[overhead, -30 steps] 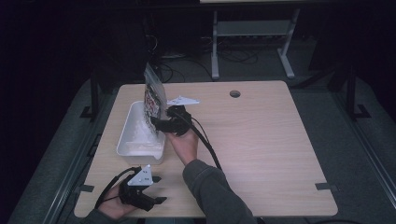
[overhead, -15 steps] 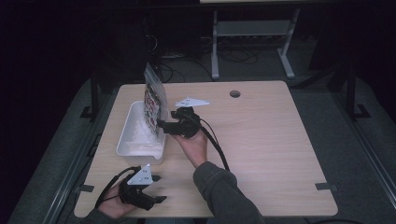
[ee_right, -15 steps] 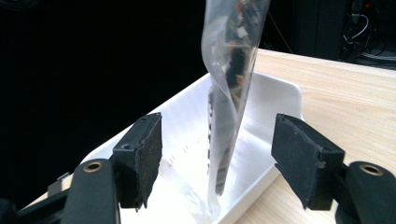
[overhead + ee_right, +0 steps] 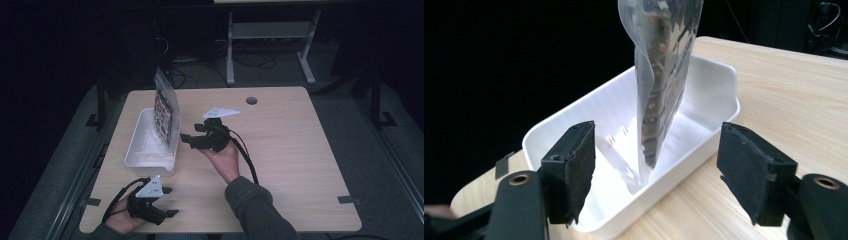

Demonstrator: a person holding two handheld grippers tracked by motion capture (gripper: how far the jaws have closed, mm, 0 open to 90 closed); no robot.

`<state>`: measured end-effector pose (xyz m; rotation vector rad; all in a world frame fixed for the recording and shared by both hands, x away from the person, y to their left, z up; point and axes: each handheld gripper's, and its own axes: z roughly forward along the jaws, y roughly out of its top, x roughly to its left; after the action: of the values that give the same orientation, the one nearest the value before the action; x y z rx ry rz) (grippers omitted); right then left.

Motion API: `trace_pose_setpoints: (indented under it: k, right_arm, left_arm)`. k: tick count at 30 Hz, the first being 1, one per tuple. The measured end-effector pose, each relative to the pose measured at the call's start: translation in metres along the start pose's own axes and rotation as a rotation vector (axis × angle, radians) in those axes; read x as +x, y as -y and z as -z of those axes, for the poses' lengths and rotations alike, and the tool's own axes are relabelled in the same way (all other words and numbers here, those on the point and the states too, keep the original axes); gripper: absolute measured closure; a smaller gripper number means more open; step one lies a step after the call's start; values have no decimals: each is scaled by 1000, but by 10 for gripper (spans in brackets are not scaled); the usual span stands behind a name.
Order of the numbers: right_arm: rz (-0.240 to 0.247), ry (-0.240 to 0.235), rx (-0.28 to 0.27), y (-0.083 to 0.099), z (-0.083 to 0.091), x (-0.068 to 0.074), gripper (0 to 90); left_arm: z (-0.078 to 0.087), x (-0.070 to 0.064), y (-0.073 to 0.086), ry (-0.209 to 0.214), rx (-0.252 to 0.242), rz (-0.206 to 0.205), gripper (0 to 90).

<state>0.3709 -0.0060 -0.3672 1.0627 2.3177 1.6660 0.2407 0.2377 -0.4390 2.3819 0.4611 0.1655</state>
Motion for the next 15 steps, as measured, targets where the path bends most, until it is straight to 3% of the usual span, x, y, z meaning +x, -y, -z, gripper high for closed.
trace_pose_setpoints:
  k: [15]
  right_arm:
    - [-20, 9, 22, 20, 49, -29, 299]
  left_arm:
    - [0, 0, 0, -7, -6, -1, 274]
